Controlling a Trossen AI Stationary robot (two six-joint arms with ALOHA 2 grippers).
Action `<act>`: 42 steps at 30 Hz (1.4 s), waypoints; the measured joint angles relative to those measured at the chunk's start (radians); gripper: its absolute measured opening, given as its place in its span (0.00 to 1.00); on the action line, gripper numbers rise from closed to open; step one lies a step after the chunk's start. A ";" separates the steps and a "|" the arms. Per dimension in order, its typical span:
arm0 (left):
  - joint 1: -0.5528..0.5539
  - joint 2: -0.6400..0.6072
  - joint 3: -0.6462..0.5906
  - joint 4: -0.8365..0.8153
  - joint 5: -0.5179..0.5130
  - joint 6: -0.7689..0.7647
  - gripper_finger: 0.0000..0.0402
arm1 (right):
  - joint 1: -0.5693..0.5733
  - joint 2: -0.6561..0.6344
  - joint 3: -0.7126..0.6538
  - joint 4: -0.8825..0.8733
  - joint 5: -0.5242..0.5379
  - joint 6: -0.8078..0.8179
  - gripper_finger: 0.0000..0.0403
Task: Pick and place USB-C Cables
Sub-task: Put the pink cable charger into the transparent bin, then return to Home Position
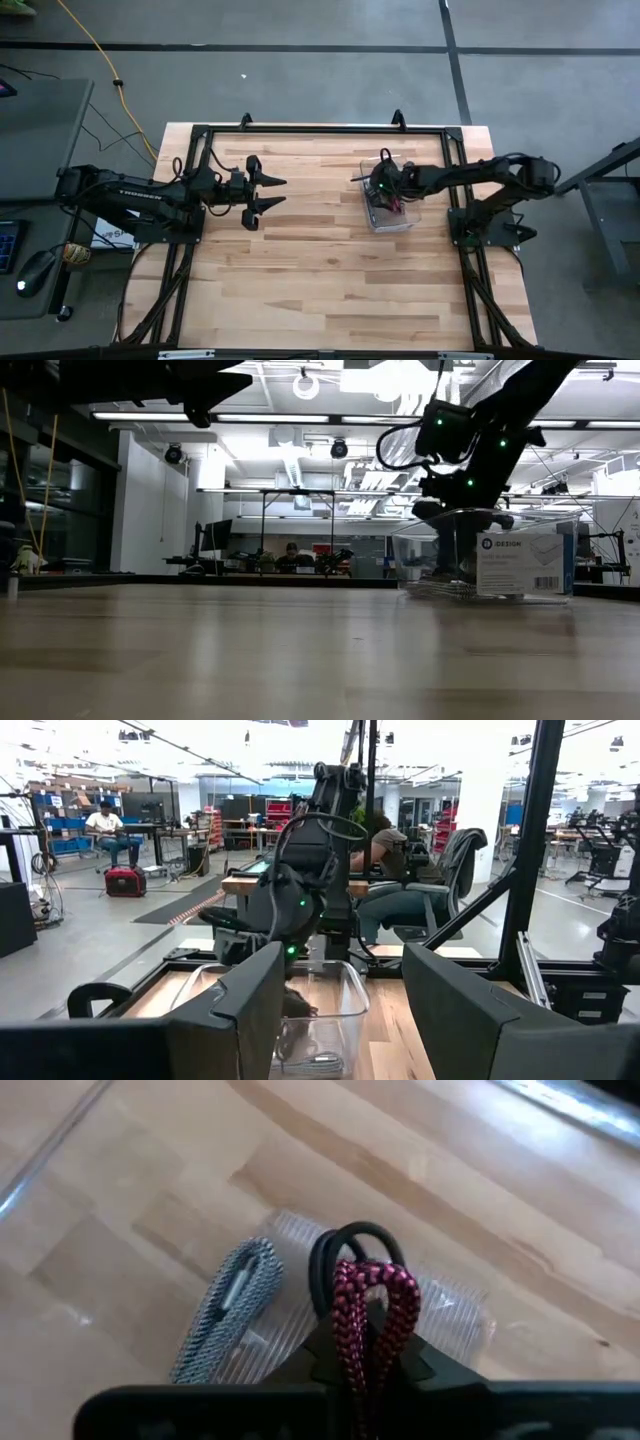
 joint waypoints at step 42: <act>0.000 0.000 0.000 -0.024 0.000 0.002 0.46 | 0.006 0.022 -0.004 0.056 0.033 -0.084 0.60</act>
